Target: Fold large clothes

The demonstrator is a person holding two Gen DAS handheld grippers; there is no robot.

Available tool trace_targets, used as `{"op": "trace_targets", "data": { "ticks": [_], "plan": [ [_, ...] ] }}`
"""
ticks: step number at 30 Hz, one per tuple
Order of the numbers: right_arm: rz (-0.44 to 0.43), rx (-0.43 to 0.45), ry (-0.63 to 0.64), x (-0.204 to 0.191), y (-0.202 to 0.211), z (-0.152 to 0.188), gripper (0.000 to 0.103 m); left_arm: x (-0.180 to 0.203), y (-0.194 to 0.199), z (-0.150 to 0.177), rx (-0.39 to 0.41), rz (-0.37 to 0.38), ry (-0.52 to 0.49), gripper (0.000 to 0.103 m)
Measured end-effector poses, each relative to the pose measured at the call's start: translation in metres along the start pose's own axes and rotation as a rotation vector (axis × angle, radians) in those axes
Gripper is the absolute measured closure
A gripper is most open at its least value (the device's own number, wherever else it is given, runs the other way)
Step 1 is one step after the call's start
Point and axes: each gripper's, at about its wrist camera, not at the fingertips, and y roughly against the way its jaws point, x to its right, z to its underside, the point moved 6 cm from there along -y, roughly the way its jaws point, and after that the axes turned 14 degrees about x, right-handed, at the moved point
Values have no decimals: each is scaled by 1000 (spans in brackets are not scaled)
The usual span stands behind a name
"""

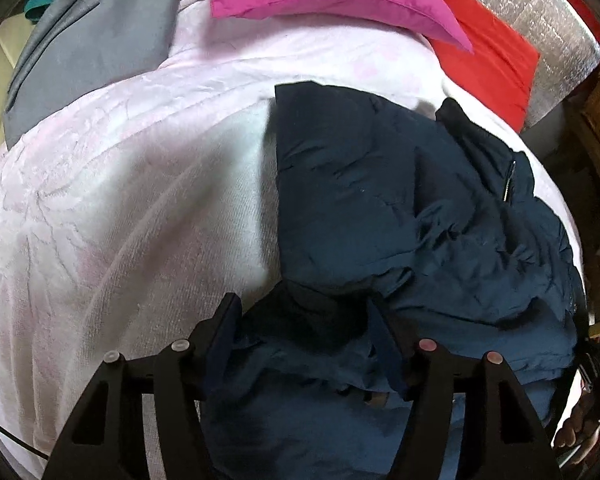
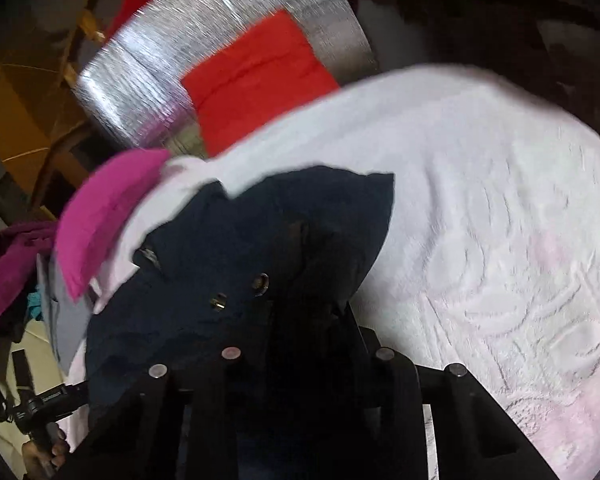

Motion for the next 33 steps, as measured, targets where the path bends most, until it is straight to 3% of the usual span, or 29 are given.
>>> {"op": "trace_targets", "data": {
  "ticks": [5, 6, 7, 10, 12, 14, 18, 19, 24, 29, 33],
  "plan": [
    [1, -4, -47, 2, 13, -8, 62, -3, 15, -1, 22, -49, -26, 36],
    [9, 1, -50, 6, 21, -10, 52, -3, 23, -4, 46, -68, -41, 36],
    [28, 30, -48, 7, 32, -15, 48, -3, 32, -7, 79, -83, -55, 36],
    [28, 130, -48, 7, 65, -28, 46, 6, 65, -13, 194, -92, -102, 36],
    [-37, 165, -94, 3, 86, -33, 46, 16, 79, -15, 242, -57, -121, 36],
    [-138, 117, -144, -12, 88, -28, 46, 29, 85, -12, 252, 2, -130, 36],
    [-297, -50, -207, -46, 75, 2, 46, 57, 78, 4, 159, 166, -106, 36],
    [-339, -123, -219, -59, 67, 15, 46, 65, 72, 12, 94, 234, -67, 36],
    [-389, -326, -346, -84, 33, 63, 46, 80, 56, 32, -82, 326, 59, 35],
    [-315, -325, -443, -74, 8, 77, 46, 73, 33, 51, -222, 320, 167, 35],
    [-305, -276, -538, -57, -4, 68, 46, 59, 31, 44, -201, 323, 262, 34]
  ]
}}
